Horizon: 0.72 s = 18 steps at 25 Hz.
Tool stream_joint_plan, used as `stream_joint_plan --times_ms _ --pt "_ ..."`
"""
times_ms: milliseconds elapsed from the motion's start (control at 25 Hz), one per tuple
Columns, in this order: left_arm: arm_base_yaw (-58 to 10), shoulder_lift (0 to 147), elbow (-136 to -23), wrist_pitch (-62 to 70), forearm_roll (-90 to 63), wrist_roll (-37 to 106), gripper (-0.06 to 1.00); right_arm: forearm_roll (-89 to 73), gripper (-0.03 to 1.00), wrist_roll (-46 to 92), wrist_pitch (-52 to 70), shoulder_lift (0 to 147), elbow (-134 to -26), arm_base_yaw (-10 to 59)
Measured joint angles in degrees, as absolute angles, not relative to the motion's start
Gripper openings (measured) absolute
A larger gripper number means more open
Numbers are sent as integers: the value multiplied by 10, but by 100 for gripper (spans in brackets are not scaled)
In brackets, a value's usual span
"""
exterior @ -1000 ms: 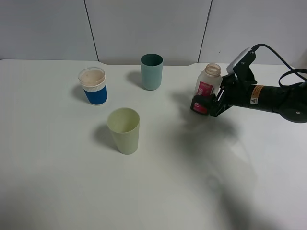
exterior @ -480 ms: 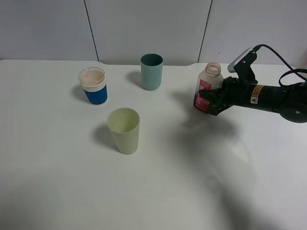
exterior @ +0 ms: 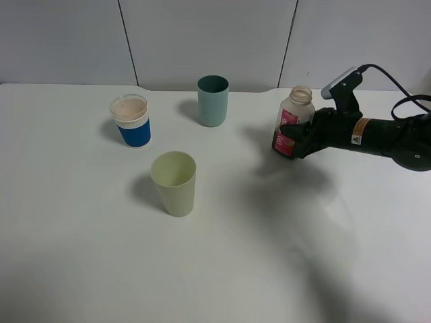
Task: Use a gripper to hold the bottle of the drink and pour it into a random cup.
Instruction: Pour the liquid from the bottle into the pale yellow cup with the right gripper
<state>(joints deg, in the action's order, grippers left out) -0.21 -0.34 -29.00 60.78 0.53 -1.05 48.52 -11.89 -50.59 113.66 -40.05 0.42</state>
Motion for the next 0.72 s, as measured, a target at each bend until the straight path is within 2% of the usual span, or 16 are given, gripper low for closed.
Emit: stream_joint_plan --times_ms 280,720 --pt "-2 -3 -290 608 5 -10 93 493 38 -171 -381 1107 -446 56" --pt "-2 -3 -290 608 5 -10 93 512 38 -182 -290 1087 -535 149"
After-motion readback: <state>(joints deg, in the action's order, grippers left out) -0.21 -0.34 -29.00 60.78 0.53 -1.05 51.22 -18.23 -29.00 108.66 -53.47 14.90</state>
